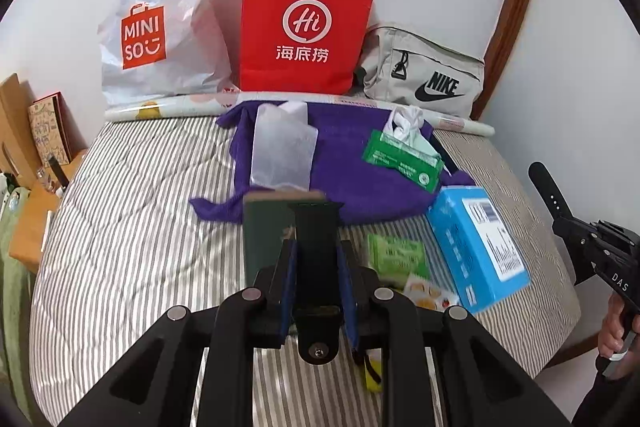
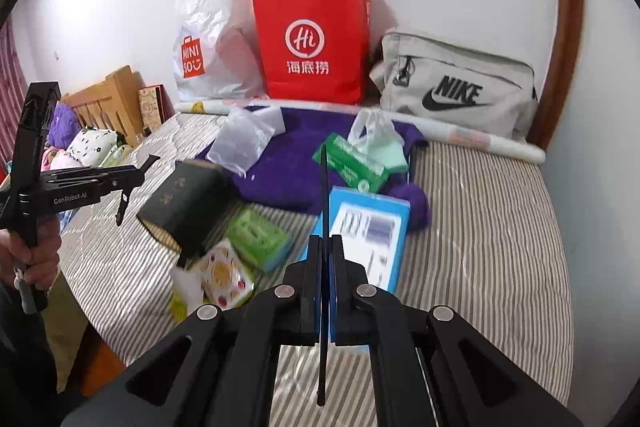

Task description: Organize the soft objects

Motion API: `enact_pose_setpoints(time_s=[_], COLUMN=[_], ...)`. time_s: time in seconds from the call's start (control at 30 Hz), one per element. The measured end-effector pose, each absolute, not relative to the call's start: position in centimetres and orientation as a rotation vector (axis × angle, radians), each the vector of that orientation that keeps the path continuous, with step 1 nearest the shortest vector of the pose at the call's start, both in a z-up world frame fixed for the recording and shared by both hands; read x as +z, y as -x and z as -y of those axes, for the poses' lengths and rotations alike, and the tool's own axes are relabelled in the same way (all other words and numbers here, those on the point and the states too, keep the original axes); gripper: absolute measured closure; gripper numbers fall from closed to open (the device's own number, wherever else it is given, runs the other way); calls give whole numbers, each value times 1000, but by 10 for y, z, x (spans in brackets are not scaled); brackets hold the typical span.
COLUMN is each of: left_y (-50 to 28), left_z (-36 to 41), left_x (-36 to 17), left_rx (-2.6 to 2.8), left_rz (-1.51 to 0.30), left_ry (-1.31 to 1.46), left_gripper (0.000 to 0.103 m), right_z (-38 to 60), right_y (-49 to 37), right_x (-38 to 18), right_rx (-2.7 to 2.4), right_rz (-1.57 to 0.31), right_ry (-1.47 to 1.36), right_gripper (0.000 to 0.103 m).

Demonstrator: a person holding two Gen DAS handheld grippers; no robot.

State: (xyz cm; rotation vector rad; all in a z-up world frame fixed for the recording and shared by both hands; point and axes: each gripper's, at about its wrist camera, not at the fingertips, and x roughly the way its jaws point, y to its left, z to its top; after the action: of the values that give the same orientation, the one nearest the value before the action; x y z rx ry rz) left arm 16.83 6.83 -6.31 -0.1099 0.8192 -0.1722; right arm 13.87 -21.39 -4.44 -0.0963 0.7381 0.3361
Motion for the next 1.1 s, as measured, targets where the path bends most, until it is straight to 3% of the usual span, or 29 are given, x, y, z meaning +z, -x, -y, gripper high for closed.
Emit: enact_pose_setpoints(time_s=[0.53, 1.1], left_y=[-243, -323], left_z=[-65, -56], left_x=[-54, -73], left_rx=[-187, -217], left_rz=[-838, -912], left_ry=[118, 153], left_gripper=[83, 83], right_z=[201, 196], right_y=[-220, -314], right_x=[-32, -64], right_rx=[345, 433], right_rz=[-731, -846], right_ry=[119, 62], right_gripper=[100, 100])
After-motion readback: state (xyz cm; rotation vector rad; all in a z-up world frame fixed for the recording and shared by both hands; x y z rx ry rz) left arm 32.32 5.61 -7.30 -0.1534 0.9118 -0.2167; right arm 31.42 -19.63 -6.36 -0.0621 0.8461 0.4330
